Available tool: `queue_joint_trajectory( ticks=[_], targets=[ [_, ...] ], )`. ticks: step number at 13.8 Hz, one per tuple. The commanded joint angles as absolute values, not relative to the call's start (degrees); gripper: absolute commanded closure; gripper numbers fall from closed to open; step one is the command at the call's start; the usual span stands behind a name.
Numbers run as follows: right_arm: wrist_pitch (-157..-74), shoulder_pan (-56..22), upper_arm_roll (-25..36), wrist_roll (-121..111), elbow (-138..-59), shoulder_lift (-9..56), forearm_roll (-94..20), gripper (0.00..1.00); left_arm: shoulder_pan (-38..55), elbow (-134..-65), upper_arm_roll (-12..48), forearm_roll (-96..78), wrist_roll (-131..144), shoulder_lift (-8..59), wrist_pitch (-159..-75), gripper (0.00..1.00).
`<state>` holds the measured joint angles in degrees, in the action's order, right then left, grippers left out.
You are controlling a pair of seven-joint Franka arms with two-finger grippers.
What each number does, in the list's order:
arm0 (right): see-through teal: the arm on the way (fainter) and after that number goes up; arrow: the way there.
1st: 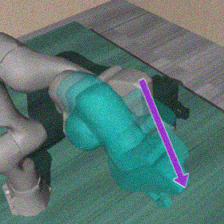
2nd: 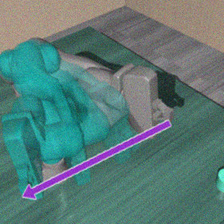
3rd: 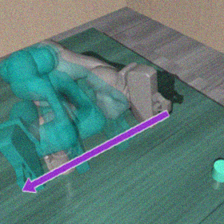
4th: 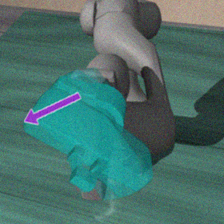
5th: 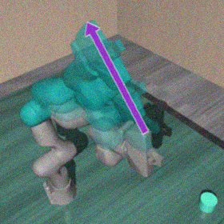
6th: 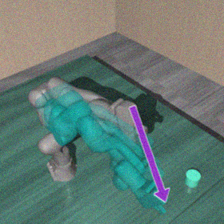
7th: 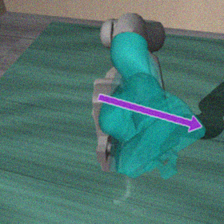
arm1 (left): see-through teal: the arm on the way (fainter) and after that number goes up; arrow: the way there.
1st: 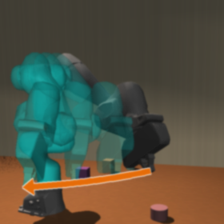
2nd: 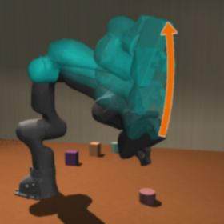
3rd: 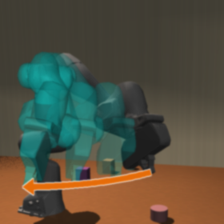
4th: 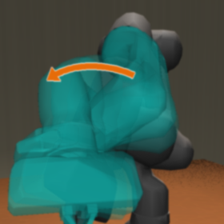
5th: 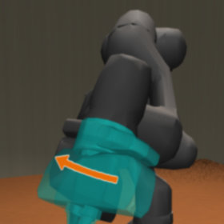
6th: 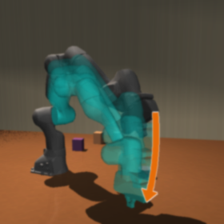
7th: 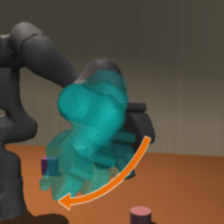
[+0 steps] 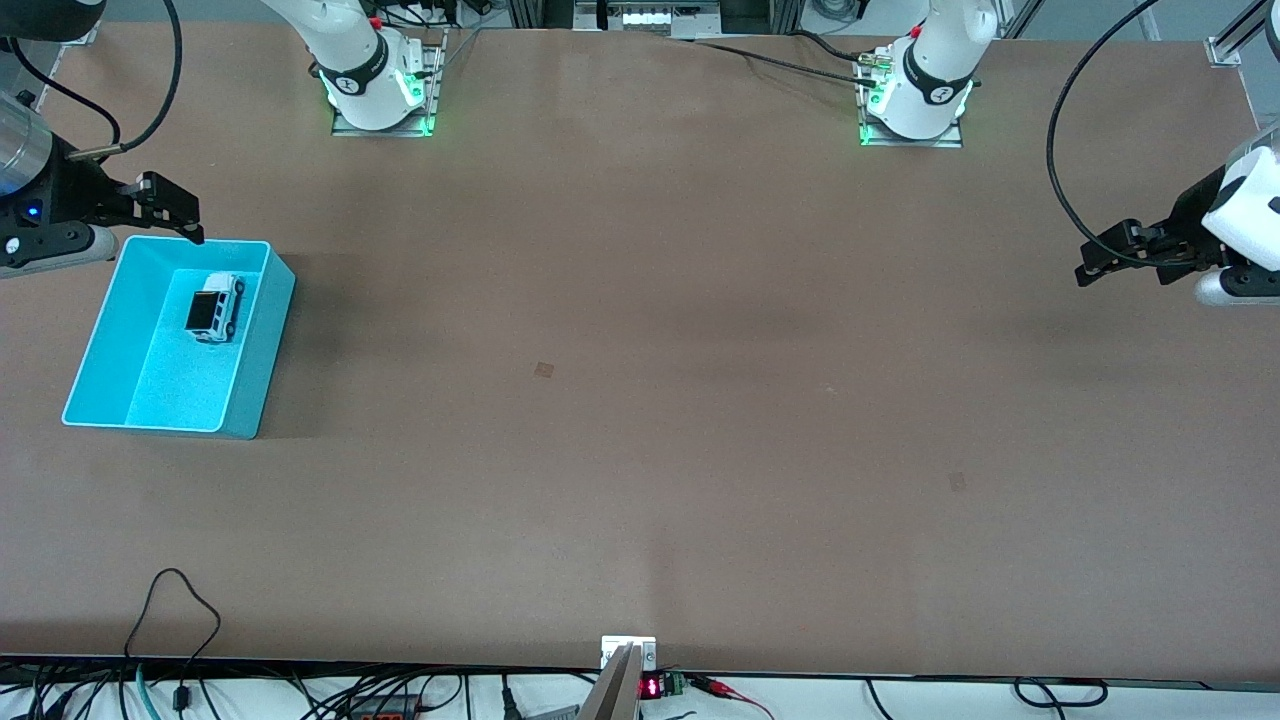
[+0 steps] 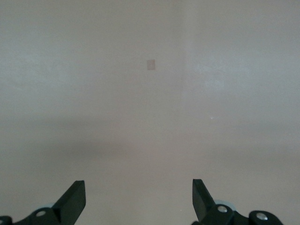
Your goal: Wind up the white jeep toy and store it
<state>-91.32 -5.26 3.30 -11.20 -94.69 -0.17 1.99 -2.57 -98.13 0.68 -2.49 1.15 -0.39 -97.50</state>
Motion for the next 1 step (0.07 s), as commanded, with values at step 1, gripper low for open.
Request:
queue_joint_trajectory(
  ticks=[1],
  targets=[
    [-90.7, -5.1, 3.4, -10.6, -93.5, 0.3, 1.0, 0.00, -2.5, -98.3, 0.4, -2.6, 0.7, -0.7, -96.9, 0.00]
  ],
)
